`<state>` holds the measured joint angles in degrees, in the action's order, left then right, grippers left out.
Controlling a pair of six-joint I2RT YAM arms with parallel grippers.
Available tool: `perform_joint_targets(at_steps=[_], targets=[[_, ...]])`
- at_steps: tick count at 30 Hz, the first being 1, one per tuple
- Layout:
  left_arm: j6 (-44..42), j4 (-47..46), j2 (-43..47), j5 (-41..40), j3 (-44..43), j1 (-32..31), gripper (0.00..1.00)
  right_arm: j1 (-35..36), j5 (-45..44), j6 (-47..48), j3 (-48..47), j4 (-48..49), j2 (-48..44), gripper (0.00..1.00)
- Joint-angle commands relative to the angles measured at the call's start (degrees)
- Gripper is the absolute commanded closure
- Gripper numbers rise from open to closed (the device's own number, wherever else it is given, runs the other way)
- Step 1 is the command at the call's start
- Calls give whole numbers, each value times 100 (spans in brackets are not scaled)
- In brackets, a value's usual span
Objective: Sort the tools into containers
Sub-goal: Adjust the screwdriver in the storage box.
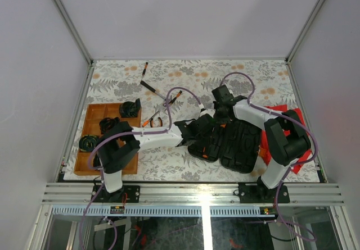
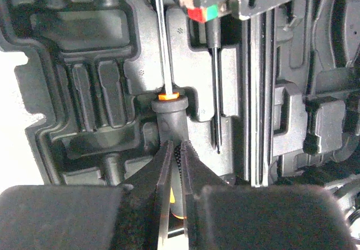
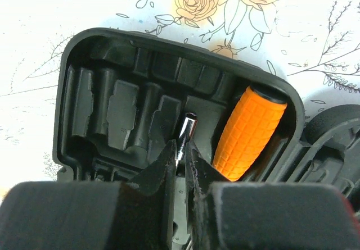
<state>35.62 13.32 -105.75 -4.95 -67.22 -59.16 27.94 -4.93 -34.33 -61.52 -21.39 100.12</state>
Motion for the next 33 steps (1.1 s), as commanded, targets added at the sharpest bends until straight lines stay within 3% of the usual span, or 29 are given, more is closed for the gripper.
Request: perform_joint_targets(at_steps=[1, 9, 14, 20, 27, 33], targets=[[-168, 337, 204, 532, 145, -118, 94, 77, 254, 421, 57, -50, 379, 96], [-230, 553, 939, 422, 1, -50, 71, 63, 64, 500, -258, -167, -529, 67], [-200, 704, 1421, 287, 115, 4, 69, 66, -487, 500, -274, -659, -1038, 56], [-204, 1159, 1977, -263, 550, 83, 70, 62, -1125, 88, 698, -939, -2072, 45], [-66, 1182, 2349, -371, 1124, 108, 70, 56, -445, -564, 1711, -406, -2764, 37], [32, 1185, 2578, -489, 1306, 106, 68, 59, -15, -752, 1924, -22, -2516, 37]])
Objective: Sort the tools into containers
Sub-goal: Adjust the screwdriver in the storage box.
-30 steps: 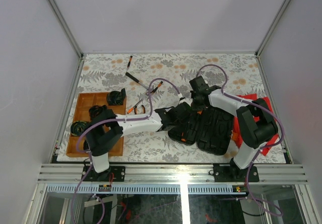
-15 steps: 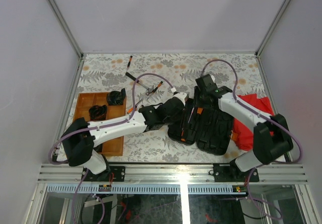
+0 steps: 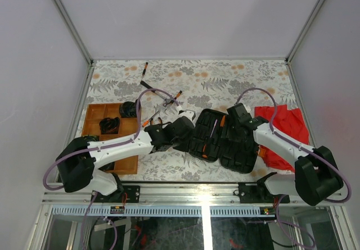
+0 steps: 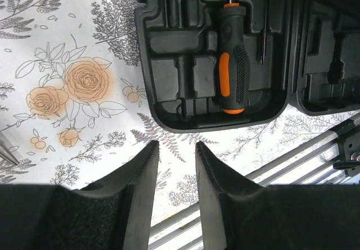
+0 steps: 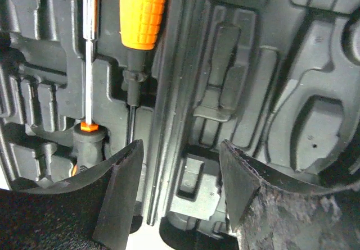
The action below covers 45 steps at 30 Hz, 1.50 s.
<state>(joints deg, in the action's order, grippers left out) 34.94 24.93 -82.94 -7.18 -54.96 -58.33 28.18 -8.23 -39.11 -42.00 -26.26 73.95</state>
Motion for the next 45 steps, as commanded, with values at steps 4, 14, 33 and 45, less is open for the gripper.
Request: perform_joint_targets(at_steps=[4, 14, 33, 45], targets=[[101, 77, 419, -373, 116, 32, 67, 35, 338, -263, -77, 517, 358, 38], [114, 155, 559, -538, 198, 41, 65, 36, -58, -31, -249, 316, 818, 52], [151, 812, 1293, -507, 211, 1592, 58, 28, 397, 2240, -1186, 596, 1683, 82], [-42, 1096, 1174, -621, -277, 2345, 52, -92, 410, 2000, -1680, 621, 1871, 68]])
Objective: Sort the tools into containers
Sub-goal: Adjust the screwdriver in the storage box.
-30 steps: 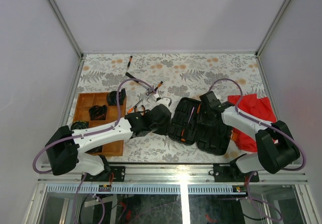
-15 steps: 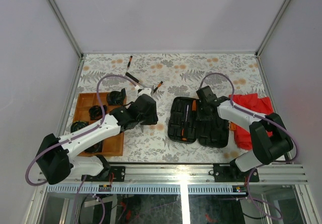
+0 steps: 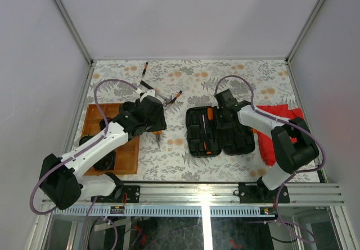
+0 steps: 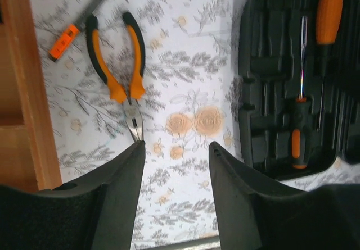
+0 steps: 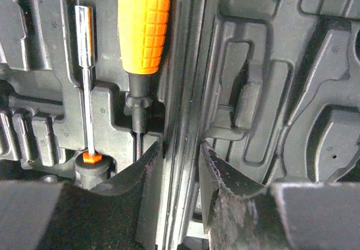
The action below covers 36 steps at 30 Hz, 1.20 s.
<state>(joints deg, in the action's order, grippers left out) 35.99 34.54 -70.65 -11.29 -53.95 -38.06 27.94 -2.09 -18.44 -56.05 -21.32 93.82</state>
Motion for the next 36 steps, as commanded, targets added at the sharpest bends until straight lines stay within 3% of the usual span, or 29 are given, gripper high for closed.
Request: perform_joint_targets(at_steps=[1, 12, 20, 36], targets=[[-159, 136, -109, -236, -474, 398, 52, -70, -158, -98, -275, 161, -217, 65], [-222, 219, -1335, -937, -1860, 908, 50, -70, -336, -198, 143, 202, -1927, 46], [-30, 59, -2356, -806, -2703, 1505, 49, -70, -108, -872, 910, 433, -2806, 45], [193, 24, -4667, -467, -4430, 2411, 48, -65, -185, -1164, 1479, 310, -3396, 44]])
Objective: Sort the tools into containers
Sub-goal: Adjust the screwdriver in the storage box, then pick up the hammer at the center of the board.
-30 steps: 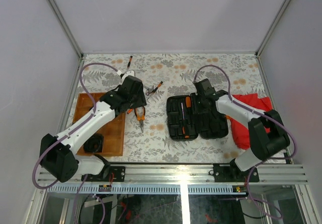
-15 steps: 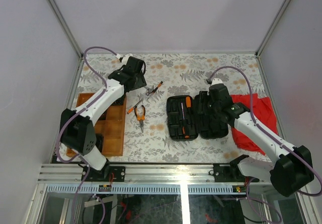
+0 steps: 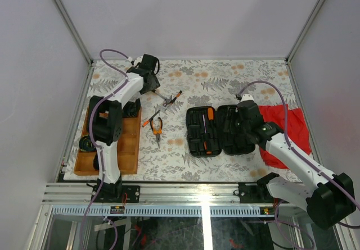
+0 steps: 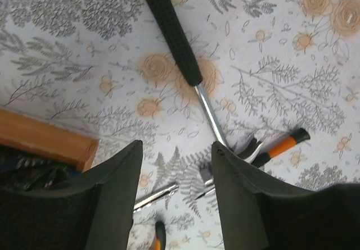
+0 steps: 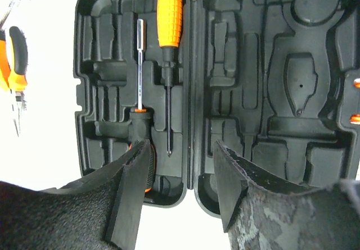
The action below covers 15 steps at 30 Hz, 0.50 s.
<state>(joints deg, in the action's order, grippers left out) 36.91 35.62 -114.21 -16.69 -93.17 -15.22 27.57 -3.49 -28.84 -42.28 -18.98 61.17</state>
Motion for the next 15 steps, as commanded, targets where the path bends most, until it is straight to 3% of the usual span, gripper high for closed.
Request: perform_joint_targets(at_steps=[1, 15], targets=[[98, -63, -438, 126, -635, 151, 49, -30, -79, -103, 99, 55, -120, 44], [158, 364, -1809, 201, -2056, 458, 48, -32, -115, 37, -34, -160, 3, 44]])
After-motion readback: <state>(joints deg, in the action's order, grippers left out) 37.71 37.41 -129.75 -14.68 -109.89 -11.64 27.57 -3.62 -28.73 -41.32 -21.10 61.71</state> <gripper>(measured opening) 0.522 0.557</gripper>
